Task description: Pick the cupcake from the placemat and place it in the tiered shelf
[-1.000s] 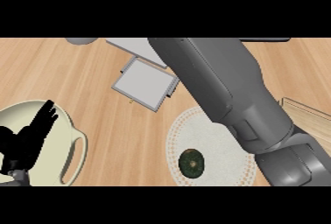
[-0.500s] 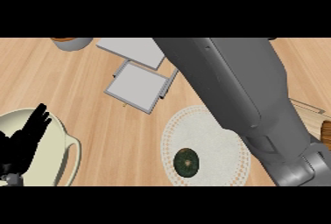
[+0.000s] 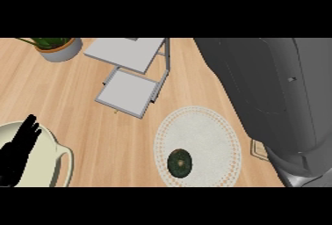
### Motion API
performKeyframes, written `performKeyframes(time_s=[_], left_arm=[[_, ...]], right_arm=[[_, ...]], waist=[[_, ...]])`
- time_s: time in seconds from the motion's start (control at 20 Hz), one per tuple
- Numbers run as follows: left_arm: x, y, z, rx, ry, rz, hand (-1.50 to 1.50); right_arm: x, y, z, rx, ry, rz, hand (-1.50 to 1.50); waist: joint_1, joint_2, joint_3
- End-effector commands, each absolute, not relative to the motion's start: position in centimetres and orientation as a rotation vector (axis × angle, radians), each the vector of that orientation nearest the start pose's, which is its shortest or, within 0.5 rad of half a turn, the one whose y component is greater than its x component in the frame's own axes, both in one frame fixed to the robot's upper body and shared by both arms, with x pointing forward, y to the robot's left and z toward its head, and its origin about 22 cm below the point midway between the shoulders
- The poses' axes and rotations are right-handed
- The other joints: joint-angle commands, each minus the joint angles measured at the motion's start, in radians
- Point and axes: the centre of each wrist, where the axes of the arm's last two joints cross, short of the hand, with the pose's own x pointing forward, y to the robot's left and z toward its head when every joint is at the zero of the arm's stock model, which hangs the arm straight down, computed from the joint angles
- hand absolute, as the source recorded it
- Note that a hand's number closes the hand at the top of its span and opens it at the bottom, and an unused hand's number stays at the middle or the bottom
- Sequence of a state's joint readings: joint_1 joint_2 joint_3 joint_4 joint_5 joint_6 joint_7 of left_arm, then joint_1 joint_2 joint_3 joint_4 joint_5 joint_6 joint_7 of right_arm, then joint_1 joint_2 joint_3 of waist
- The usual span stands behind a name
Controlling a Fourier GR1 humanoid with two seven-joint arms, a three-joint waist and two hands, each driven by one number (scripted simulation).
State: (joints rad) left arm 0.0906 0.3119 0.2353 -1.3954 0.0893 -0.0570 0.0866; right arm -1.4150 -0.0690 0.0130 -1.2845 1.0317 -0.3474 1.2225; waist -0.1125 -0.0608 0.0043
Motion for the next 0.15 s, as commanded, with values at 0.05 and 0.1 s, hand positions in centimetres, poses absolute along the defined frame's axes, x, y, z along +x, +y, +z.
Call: performKeyframes(time_s=[0.05, 0.1], left_arm=[[19.5, 38.3, -2.0, 0.355, -1.239, 0.078, 0.0], [19.1, 39.0, -2.0, 0.367, -1.234, 0.068, 0.0]], right_arm=[[31.1, -6.3, 39.0, -0.907, -1.563, -0.175, -1.5], [30.3, -6.7, 39.6, -0.903, -1.587, -0.165, -1.5]], waist=[[-0.038, -0.018, 0.002], [-0.043, -0.019, 0.001]])
